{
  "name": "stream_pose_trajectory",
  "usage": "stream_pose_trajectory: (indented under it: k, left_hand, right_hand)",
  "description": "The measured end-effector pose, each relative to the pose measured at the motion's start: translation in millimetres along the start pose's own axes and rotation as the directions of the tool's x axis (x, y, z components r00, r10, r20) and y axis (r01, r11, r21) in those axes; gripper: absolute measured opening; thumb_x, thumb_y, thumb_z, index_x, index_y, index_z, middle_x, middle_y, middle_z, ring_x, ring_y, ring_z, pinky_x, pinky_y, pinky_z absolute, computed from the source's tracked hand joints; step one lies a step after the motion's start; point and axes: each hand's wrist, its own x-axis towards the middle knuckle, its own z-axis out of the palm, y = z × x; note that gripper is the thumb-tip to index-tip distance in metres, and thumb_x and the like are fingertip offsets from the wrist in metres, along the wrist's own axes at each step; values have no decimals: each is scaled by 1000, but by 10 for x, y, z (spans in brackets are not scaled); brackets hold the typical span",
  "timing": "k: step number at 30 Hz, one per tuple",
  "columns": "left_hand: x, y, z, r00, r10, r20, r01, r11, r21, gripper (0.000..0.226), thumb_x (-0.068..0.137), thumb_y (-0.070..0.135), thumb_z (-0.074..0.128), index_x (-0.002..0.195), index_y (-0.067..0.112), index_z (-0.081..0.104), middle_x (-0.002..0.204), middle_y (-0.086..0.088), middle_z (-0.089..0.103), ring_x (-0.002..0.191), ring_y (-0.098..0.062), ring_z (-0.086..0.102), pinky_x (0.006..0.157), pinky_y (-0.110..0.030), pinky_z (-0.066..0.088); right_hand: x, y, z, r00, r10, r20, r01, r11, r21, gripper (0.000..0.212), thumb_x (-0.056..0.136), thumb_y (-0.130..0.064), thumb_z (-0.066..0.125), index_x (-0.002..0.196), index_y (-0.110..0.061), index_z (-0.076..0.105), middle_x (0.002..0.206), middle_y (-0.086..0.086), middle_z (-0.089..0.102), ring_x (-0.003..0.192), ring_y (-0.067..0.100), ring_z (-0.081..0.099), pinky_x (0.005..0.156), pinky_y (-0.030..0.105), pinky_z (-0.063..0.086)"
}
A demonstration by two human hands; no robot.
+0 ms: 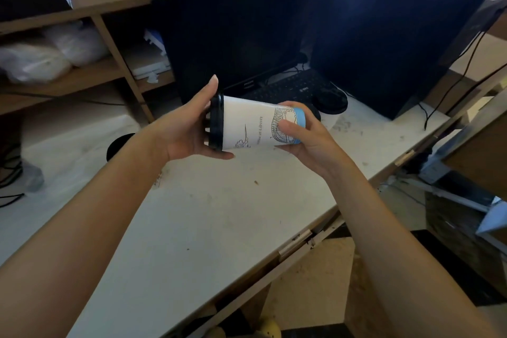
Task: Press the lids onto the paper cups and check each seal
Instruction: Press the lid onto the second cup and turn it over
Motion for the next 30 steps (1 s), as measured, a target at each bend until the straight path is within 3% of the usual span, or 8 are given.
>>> stream_pose_trajectory:
  k: [5,10,13,17,21,23,26,30]
  left_hand:
    - [46,26,45,996,-7,-86,10,999,37,32,79,35,68,109,28,64,121,-8,59,106,-32,60,72,-49,55]
    - [69,46,140,979,144,-147,-145,989,1,54,74,30,68,124,19,50,114,-7,59,94,-27,63,62,-38,56]
    - [80,47,191,933,309,-186,-310,950,22,43,69,33,67,108,25,49,112,-2,57,102,-26,61,59,-36,54]
    - [57,-2,230,841,499,-208,-457,862,218,51,65,42,69,108,32,43,104,5,53,95,-20,58,52,-23,48]
    - [29,-163,206,764,613,-200,-526,772,356,50,79,30,70,118,26,39,107,9,50,95,-16,58,52,-17,50]
    - [38,-233,160,759,615,-215,-537,777,328,47,83,24,69,120,25,38,109,10,49,98,-16,57,53,-18,51]
    - [97,-271,18,800,567,-197,-485,804,344,58,71,38,73,119,25,43,118,4,50,98,-18,60,60,-27,56]
    - [245,-325,-173,782,609,-134,-417,670,614,59,74,37,76,124,24,49,120,11,49,106,-2,51,82,-16,42]
  right_hand:
    - [44,-51,-25,997,-35,66,39,998,-54,39,86,3,60,113,-22,49,113,2,60,105,20,61,80,28,56]
    - [176,-222,-60,991,-79,105,81,997,-15,53,83,1,62,129,-18,44,116,6,62,108,20,61,93,37,52]
    - [212,-178,-13,992,-92,89,75,981,176,58,81,-9,66,133,-12,41,114,3,65,104,16,64,90,33,52]
    - [198,99,175,988,-88,126,10,859,512,66,63,-29,85,121,-17,56,109,1,69,103,16,66,90,34,54]
    - [204,192,457,984,-153,87,57,744,666,45,75,-22,72,118,-18,58,119,9,64,113,23,60,101,40,48]
    - [224,189,536,992,-127,16,86,756,649,33,82,-19,59,115,-19,57,113,8,67,109,21,62,101,41,45]
    - [268,220,537,994,-109,-32,109,835,540,25,91,-18,51,116,-20,54,115,6,64,108,20,60,95,37,50]
    - [353,225,441,992,-74,-99,99,955,279,26,91,-10,55,115,-19,56,115,3,64,110,21,58,97,38,46]
